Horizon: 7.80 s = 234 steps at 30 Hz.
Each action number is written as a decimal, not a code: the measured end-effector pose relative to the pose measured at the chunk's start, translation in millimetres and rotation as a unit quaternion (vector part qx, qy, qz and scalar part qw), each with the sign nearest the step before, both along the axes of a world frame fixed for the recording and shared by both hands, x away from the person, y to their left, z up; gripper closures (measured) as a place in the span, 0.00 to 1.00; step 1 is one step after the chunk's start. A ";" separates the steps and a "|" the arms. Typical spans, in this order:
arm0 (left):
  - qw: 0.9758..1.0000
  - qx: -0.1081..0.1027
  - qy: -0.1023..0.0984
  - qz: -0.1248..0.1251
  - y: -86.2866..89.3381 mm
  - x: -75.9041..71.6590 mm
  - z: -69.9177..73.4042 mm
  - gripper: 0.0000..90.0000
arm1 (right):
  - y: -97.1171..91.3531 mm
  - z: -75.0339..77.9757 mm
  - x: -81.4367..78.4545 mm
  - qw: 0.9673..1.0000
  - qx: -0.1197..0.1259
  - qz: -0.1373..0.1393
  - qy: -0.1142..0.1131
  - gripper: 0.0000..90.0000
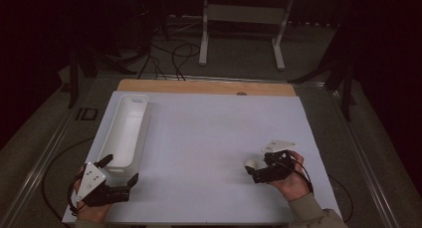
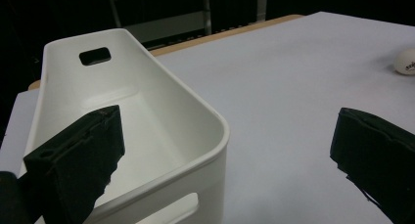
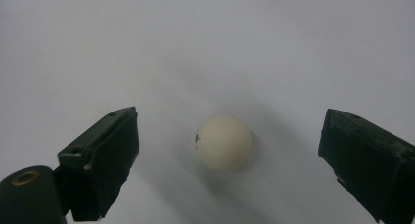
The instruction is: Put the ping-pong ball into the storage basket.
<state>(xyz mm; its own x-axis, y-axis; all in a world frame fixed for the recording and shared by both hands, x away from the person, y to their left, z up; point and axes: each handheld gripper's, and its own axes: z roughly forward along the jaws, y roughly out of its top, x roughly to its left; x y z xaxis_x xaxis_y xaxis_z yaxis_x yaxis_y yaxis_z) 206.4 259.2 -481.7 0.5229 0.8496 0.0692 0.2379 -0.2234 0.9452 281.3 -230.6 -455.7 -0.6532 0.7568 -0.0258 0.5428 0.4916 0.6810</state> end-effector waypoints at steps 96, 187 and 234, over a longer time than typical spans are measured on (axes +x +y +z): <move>1.000 0.004 0.002 0.000 -0.2 0.2 -0.8 0.00 | 15.1 -28.1 23.0 0.997 -0.049 0.000 0.062 0.12; 1.000 0.004 0.004 0.001 -0.2 0.4 -1.2 0.00 | 24.8 18.0 17.6 0.996 -0.073 0.011 0.040 0.57; 1.000 0.005 0.009 0.000 -0.4 0.7 -1.4 0.00 | 38.9 41.5 29.7 0.997 -0.068 0.025 0.027 0.57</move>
<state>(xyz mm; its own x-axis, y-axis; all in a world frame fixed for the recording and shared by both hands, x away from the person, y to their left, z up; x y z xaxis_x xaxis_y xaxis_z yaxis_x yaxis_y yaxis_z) 207.1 258.8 -483.1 0.5248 0.8485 0.0683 0.2538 -0.2325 0.9389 311.0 -191.7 -414.2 -0.6931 0.7152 -0.0895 0.5495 0.6046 0.5766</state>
